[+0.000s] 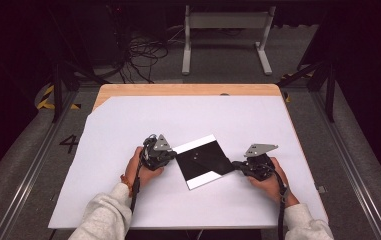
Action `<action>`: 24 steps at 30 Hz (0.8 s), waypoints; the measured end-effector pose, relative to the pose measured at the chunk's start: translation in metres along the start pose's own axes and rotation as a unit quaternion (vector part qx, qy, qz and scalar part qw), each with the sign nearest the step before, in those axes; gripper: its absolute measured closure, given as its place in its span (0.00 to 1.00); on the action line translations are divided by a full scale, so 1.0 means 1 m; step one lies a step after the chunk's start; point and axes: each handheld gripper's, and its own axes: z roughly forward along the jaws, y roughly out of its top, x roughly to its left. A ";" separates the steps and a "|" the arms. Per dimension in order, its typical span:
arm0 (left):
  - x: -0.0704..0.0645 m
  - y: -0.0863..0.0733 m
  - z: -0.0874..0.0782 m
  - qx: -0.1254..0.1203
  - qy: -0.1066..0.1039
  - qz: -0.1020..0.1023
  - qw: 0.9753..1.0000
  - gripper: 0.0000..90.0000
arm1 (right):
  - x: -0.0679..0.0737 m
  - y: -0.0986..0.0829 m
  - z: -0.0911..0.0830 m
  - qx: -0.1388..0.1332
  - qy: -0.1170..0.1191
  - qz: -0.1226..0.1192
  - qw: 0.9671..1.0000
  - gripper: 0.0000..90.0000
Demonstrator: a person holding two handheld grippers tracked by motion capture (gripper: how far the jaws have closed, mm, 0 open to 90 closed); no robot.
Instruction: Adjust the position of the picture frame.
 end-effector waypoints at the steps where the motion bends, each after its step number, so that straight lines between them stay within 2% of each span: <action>1: 0.000 0.000 0.000 0.001 0.002 0.001 1.000 0.99 | 0.003 -0.001 -0.001 0.001 0.003 -0.002 1.000 1.00; 4: 0.001 0.002 0.001 0.003 0.008 0.006 1.000 0.99 | 0.012 -0.001 -0.002 0.005 -0.002 -0.009 1.000 1.00; 6: 0.004 0.003 0.003 0.001 0.005 0.002 1.000 0.99 | 0.015 -0.002 -0.003 0.006 0.007 -0.009 1.000 1.00; 10: 0.005 0.004 0.005 -0.002 0.011 0.005 1.000 0.99 | 0.022 -0.003 -0.003 0.006 0.009 -0.010 1.000 1.00; 14: 0.009 0.006 0.007 -0.003 0.010 -0.002 1.000 0.99 | 0.029 -0.005 -0.004 0.001 0.017 -0.009 1.000 1.00; 17: 0.010 0.005 0.008 -0.006 0.009 -0.007 1.000 1.00 | 0.036 -0.004 -0.004 0.004 0.014 -0.015 1.000 1.00; 18: 0.011 0.005 0.008 -0.007 0.010 -0.007 1.000 0.99 | 0.037 -0.004 -0.004 0.004 0.019 -0.017 1.000 1.00; 24: 0.011 0.004 0.006 -0.006 0.005 -0.011 1.000 0.98 | 0.039 -0.004 -0.004 0.004 0.014 -0.020 1.000 1.00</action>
